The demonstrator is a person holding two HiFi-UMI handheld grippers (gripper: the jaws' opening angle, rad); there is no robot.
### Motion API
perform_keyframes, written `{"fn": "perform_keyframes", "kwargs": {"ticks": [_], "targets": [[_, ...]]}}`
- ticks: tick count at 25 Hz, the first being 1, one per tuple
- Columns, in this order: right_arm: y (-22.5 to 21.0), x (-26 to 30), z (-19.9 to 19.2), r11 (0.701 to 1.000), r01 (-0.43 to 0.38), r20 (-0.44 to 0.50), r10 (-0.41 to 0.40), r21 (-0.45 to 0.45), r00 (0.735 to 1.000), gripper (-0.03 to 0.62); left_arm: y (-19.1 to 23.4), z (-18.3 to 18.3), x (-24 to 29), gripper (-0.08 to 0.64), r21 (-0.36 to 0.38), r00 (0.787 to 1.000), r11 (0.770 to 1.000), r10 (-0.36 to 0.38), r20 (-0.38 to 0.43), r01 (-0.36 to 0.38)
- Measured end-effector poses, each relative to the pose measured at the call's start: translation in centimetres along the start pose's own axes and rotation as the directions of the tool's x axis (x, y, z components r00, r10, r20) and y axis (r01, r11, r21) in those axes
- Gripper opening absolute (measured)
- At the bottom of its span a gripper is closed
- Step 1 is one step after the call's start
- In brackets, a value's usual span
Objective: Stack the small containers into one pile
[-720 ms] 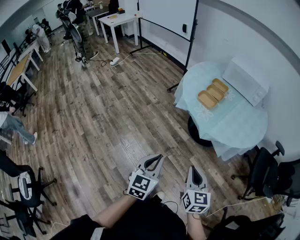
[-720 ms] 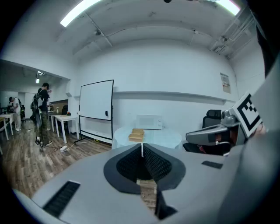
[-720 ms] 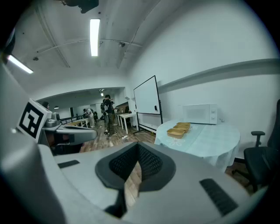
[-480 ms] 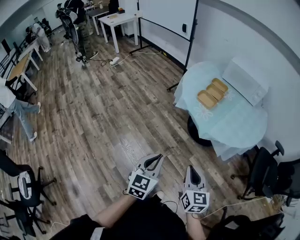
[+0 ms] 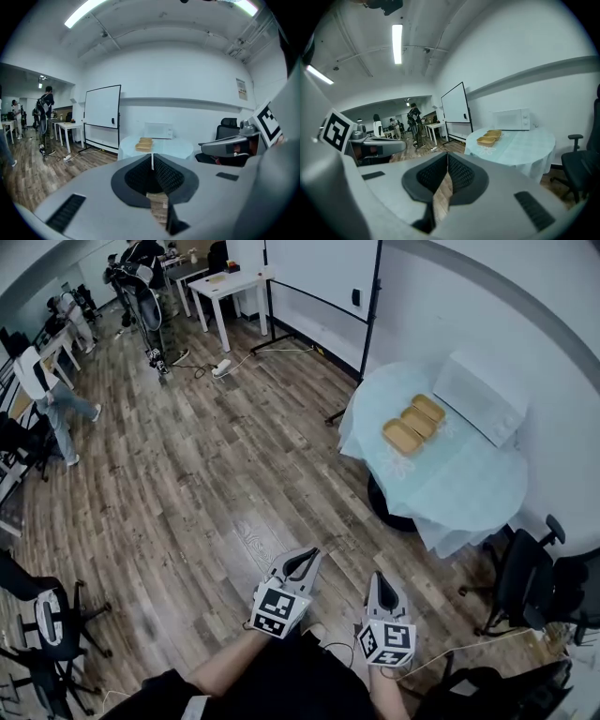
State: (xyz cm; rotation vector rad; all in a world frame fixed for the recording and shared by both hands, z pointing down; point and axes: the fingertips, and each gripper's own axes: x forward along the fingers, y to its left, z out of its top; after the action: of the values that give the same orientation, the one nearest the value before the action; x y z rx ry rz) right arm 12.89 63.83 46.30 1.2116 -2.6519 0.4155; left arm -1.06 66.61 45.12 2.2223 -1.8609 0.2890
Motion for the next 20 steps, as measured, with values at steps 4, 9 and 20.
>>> {"fn": "perform_keyframes", "kwargs": {"ticks": [4, 9, 20], "targets": [[-0.8, -0.3, -0.3, 1.0, 0.001, -0.004, -0.001, 0.016, 1.0, 0.025, -0.9, 0.4, 0.4, 0.023, 0.008, 1.0, 1.0, -0.007, 0.005, 0.007], [-1.2, 0.3, -0.5, 0.999, 0.001, -0.009, -0.001, 0.038, 1.0, 0.025, -1.3, 0.4, 1.3, 0.023, 0.013, 1.0, 1.0, -0.013, -0.003, 0.013], [-4.0, 7.5, 1.5, 1.0, 0.013, -0.019, -0.013, 0.015, 1.0, 0.025, 2.4, 1.6, 9.0, 0.023, -0.005, 0.999, 0.999, -0.039, -0.01, 0.039]]}}
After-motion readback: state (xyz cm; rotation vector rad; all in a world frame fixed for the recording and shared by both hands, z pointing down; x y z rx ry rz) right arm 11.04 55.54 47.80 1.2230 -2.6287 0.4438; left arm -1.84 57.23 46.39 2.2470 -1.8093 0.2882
